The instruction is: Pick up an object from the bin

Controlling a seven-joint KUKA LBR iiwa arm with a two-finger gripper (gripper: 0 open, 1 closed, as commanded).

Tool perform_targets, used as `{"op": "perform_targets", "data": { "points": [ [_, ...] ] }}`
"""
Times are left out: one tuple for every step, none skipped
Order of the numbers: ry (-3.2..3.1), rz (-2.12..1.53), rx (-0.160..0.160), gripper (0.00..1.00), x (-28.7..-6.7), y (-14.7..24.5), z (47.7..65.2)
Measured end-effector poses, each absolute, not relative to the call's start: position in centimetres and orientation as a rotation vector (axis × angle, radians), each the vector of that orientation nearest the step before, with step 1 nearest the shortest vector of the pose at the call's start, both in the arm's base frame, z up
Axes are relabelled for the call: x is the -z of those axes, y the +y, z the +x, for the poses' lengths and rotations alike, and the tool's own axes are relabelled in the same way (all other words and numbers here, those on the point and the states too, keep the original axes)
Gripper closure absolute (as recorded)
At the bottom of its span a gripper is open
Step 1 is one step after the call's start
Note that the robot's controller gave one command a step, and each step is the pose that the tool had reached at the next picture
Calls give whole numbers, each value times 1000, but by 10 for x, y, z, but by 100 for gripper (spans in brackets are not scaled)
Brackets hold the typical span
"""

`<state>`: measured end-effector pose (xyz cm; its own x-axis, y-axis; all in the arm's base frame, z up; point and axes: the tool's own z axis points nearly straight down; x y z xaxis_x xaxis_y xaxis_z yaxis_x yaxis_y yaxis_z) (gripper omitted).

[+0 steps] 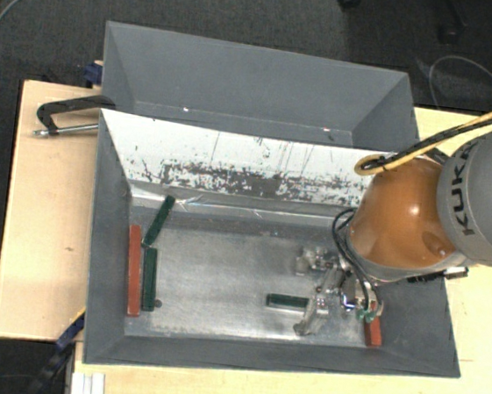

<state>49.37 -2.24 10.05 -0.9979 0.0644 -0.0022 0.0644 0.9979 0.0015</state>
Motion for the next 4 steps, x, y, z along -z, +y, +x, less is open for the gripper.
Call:
{"op": "perform_targets", "data": {
  "points": [
    [3141, 159, -3, 0, -69, -19, 495],
    [3138, 158, -3, 0, -69, -18, 496],
    [3138, 159, -3, 100, -69, -18, 496],
    [3129, 157, -3, 100, -115, -18, 498]
  ]
}}
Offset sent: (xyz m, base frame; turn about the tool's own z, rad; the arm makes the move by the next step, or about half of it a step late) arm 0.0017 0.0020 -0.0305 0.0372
